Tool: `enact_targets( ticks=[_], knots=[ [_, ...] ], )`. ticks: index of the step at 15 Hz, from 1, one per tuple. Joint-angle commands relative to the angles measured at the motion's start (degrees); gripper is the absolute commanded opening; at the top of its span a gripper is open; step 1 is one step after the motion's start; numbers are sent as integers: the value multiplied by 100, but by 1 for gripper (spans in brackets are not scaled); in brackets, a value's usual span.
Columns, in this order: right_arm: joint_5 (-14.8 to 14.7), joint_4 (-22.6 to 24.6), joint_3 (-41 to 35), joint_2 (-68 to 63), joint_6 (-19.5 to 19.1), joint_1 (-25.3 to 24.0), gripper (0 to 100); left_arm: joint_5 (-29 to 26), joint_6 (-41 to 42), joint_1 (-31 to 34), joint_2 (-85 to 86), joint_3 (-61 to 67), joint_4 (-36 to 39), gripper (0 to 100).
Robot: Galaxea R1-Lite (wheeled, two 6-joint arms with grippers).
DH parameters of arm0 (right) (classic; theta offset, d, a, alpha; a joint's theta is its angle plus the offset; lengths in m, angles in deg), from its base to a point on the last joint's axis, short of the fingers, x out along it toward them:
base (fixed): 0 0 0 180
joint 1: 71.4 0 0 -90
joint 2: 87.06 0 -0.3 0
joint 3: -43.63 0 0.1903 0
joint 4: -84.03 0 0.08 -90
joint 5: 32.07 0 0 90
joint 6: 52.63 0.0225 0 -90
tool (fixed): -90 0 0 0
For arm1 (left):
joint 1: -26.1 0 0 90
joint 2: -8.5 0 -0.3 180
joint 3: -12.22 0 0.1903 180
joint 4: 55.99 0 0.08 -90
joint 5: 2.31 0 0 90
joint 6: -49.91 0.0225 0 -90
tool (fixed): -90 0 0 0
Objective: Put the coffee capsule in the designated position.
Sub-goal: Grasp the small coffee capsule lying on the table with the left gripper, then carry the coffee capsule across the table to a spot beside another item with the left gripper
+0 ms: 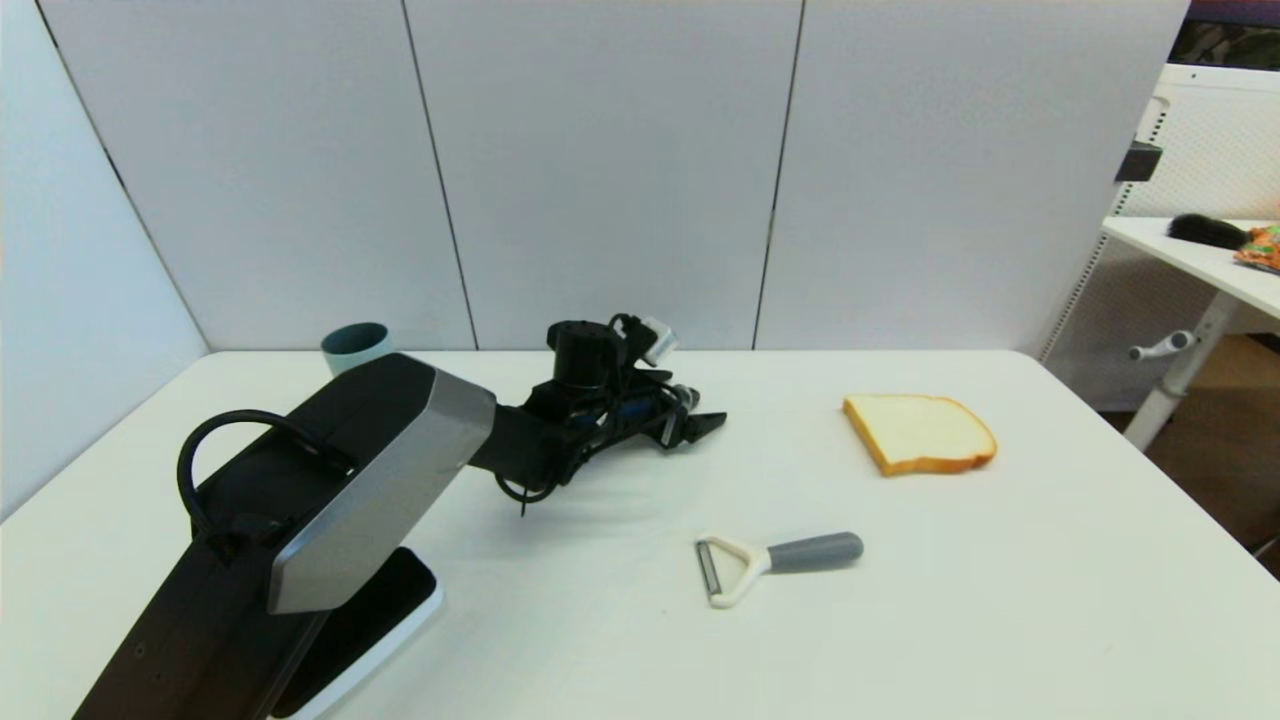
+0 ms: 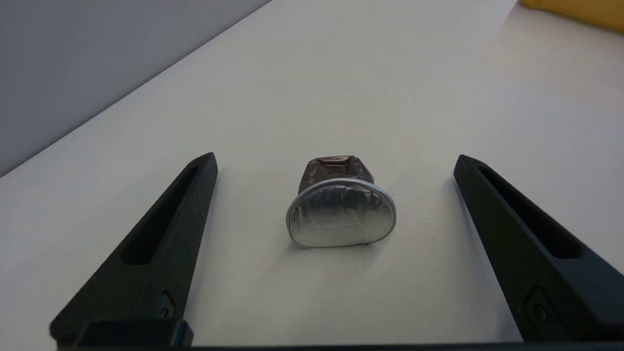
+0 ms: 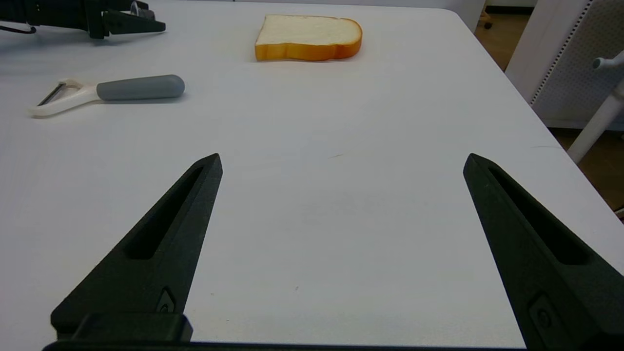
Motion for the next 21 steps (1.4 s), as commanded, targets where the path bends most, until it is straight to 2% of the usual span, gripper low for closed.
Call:
enact_targets(
  ticks=[1,2,15,18,21],
  knots=[
    [5,-1,0,-7,-3,-2,100,-11,-5,-3,-11,-3,25,100],
    [5,-1,0,-7,-3,-2,100,-20,-5,-3,-29,6,7,0],
    [5,-1,0,-7,-3,-2,100,-20,-22,-3,191,120,86,0],
    [5,-1,0,-7,-3,-2,100,-11,4,23,1246,1052,-37,0],
    [5,-1,0,-7,-3,-2,100,42,136,217,2942,2757,-134,0]
  ],
)
